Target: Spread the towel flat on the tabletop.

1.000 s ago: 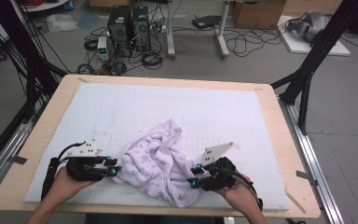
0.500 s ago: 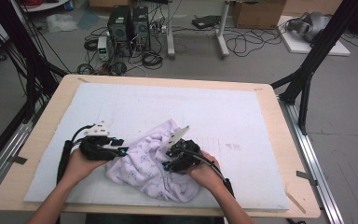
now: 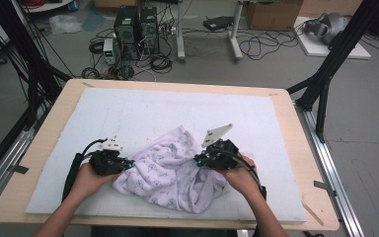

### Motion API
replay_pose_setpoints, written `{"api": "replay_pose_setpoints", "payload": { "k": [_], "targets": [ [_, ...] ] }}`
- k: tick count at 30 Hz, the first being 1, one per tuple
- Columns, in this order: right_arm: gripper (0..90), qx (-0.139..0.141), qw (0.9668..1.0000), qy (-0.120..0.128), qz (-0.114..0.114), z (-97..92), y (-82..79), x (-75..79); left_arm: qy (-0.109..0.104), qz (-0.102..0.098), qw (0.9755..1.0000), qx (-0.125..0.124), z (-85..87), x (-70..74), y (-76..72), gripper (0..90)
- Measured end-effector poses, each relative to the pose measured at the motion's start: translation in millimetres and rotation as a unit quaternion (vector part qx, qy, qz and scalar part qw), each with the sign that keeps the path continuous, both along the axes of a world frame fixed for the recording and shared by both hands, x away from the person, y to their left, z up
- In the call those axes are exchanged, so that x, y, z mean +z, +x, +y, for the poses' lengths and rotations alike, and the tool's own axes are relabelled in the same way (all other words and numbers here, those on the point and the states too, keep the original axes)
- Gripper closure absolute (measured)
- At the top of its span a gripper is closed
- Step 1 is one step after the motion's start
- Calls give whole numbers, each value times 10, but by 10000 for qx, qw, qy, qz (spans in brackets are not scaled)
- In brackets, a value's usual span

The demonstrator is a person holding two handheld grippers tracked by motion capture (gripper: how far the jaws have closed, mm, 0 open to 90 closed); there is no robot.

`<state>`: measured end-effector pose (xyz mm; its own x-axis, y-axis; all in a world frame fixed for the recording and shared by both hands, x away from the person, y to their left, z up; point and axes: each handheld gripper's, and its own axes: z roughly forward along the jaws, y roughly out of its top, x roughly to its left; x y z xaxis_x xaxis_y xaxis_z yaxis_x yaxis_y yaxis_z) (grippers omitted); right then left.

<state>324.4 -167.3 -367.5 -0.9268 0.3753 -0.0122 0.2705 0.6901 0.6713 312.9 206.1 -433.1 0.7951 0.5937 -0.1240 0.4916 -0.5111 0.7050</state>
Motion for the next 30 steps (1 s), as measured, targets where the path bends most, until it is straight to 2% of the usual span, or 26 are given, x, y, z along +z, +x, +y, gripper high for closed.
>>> {"api": "replay_pose_setpoints", "payload": {
  "k": [1, 4, 7, 10, 15, 16, 18, 20, 21, 22, 24, 25, 27, 28, 29, 30],
  "targets": [
    [870, -58, 10000, -18, -69, -57, 6, 42, -40, 18, 10000, -3, 26, -11, -45, 896],
    [870, -208, 9997, 4, -92, -192, 6, 141, -83, 5, 10000, -16, 73, -27, -159, 896],
    [870, -258, 9994, -155, -174, -301, -59, 184, -92, -82, 9999, -77, 80, 4, -223, 896],
    [872, -340, 9990, -287, -104, -476, -167, 146, -179, -203, 9996, -99, 70, 81, -220, 886],
    [872, -584, 9967, -492, 272, -843, -367, -4, -256, -333, 9990, -131, 36, 194, -171, 814],
    [871, -636, 9964, -477, 292, -908, -391, -10, -256, -342, 9990, -117, 25, 205, -156, 785],
    [826, -642, 9977, -154, 170, -980, -411, 40, -302, -349, 9988, -140, -13, 211, -118, 688],
    [678, -685, 9973, 263, -21, -948, -385, 132, -229, -411, 9987, -210, -72, 205, -81, 577],
    [614, -625, 9971, 443, -33, -898, -341, 162, -154, -458, 9986, -234, -103, 195, -61, 519],
    [599, -535, 9970, 564, -3, -826, -292, 170, -99, -441, 9986, -260, -132, 178, -38, 478],
    [515, -333, 9980, 545, -3, -659, -189, 110, -50, -306, 9990, -311, -168, 128, 12, 409],
    [487, -295, 9981, 533, 85, -582, -142, 42, 26, -282, 9990, -334, -182, 99, 26, 404],
    [479, -262, 9986, 381, 253, -467, -60, -119, 136, -166, 9990, -385, -215, 20, 47, 417],
    [481, -236, 9987, 311, 316, -428, -33, -202, 170, -83, 9988, -461, -233, -18, 44, 470],
    [491, -230, 9986, 153, 446, -391, -20, -269, 167, -173, 9986, -467, -240, -36, 21, 566],
    [545, -227, 9986, 50, 479, -368, -32, -325, 155, -219, 9985, -480, -237, -40, 2, 633]
  ]
}}
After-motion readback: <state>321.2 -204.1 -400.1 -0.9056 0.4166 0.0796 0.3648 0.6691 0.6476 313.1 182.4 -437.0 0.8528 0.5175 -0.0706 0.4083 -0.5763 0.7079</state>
